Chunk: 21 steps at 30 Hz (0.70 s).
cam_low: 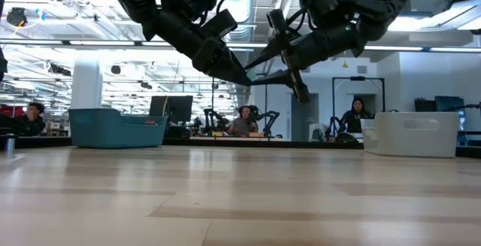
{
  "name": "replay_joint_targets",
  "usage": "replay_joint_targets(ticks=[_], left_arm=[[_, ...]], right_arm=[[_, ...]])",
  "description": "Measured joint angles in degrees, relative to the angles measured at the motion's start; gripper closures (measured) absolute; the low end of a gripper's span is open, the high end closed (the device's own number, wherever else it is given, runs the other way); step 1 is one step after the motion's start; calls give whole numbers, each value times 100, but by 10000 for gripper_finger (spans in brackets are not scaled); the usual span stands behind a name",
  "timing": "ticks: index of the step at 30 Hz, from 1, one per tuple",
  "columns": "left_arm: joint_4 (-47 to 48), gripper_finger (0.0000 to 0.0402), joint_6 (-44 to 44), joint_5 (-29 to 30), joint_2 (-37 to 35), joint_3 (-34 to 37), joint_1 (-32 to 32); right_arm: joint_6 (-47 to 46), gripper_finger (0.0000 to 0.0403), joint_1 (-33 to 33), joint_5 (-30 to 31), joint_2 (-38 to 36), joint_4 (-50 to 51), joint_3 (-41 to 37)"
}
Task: Sort & place blocks by color
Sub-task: Put the top light blue block into the gray bin
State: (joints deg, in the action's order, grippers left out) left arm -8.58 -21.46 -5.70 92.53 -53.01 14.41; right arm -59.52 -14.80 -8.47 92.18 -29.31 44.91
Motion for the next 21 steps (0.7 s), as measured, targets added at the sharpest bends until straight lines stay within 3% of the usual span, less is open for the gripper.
replay_joint_targets(ticks=[9, 21], left_arm=[[-142, 278, 83, -4, 9, -13, -2], [-373, 278, 223, -1, 2, -66, -89]], right_arm=[[-16, 276, -3, -50, -20, 246, 43], [-128, 246, 3, -85, 2, 107, 48]])
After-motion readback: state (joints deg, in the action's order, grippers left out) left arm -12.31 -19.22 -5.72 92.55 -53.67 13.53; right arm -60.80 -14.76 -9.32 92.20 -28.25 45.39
